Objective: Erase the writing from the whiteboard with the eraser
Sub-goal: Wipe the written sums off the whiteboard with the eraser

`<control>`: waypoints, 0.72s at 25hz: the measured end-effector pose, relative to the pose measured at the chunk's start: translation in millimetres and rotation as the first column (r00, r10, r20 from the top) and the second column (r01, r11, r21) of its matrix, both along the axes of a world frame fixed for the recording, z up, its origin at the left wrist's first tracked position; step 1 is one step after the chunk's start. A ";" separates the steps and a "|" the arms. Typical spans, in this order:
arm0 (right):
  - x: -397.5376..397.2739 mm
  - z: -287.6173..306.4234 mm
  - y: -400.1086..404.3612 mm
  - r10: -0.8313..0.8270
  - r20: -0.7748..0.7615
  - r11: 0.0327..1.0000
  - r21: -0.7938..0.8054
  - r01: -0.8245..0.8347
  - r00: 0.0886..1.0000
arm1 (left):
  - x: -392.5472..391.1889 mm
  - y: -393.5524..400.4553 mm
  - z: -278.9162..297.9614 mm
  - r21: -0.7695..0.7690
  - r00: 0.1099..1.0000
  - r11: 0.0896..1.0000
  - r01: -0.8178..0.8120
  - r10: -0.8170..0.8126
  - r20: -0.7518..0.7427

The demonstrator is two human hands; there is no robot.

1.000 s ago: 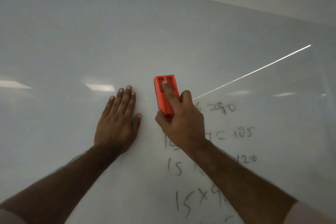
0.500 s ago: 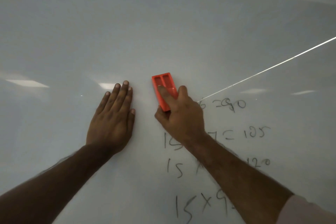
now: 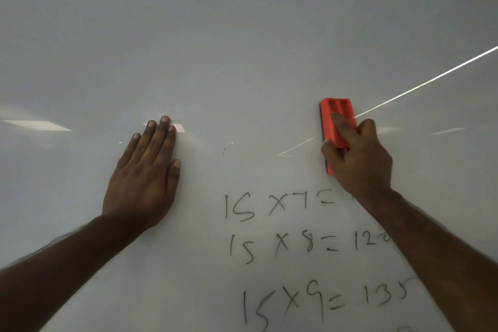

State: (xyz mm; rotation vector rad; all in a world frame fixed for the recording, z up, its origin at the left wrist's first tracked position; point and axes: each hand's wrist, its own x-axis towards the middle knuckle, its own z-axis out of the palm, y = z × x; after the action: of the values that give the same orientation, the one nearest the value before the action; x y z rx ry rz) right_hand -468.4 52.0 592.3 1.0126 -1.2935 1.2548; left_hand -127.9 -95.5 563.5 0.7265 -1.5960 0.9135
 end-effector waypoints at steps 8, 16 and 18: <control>-11.0 -25.5 3.1 -0.016 0.177 0.997 -0.076 0.030 0.984 | -6.6 -1.3 -2.1 -0.013 0.999 1.000 0.019 -0.020 -0.044; 157.8 -31.8 -54.4 0.109 -0.187 0.993 0.068 -0.098 0.976 | -8.1 2.3 -4.6 -0.003 0.998 1.000 0.027 -0.027 -0.052; 170.8 -58.2 -57.5 0.142 -0.311 0.984 0.145 -0.101 0.940 | -6.1 1.3 -5.8 -0.013 0.999 1.000 0.022 -0.023 -0.048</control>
State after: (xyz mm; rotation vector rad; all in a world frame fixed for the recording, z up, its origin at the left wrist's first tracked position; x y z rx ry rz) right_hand -297.7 -5.5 534.1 1.3455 -1.0790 1.0540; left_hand -134.0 -94.2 557.7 0.7155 -1.5522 0.8822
